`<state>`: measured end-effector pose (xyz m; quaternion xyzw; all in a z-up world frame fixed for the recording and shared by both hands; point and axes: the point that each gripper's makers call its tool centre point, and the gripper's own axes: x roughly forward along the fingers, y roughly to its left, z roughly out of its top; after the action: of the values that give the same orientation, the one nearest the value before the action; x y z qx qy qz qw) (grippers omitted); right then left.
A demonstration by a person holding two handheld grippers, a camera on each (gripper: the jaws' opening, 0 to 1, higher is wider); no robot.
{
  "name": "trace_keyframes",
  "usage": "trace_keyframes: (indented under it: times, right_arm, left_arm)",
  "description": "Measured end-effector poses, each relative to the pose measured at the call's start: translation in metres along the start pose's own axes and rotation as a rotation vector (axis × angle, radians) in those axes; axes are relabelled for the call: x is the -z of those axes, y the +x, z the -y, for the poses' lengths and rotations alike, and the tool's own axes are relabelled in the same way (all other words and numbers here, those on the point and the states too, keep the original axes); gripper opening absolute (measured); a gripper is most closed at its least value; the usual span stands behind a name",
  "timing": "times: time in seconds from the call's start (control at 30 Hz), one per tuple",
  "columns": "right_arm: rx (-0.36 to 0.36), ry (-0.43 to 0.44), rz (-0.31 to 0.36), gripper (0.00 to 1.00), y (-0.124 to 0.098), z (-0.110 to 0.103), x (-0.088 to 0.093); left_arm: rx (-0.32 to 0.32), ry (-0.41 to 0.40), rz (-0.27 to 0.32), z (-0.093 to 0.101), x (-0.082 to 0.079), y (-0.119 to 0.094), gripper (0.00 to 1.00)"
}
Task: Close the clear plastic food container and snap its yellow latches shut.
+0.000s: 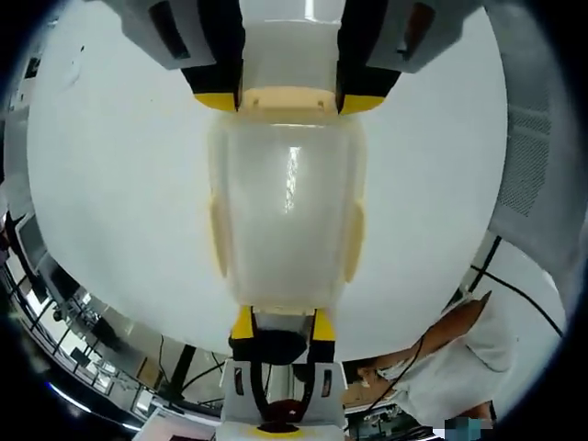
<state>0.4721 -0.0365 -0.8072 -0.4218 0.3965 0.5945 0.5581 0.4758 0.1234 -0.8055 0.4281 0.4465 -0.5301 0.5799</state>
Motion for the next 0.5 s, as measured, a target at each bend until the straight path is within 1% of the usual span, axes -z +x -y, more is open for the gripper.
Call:
trace_keyframes:
  times: [0.13,0.27,0.5]
  right_arm:
    - [-0.006,0.006,0.001,0.35,-0.0006,0.0013,0.0008]
    - [-0.004,0.001,0.0,0.34,-0.0005,0.0006,0.0006]
    - [-0.002,0.002,0.008,0.33,-0.0006,0.0007,0.0006]
  left_arm:
    - [-0.012,-0.035,-0.06,-0.0001,0.0,0.0005,0.38]
    - [-0.013,-0.026,-0.089,0.0003,0.0002,0.0009,0.37]
    - [-0.016,-0.044,-0.05,0.0001,0.003,-0.0013,0.35]
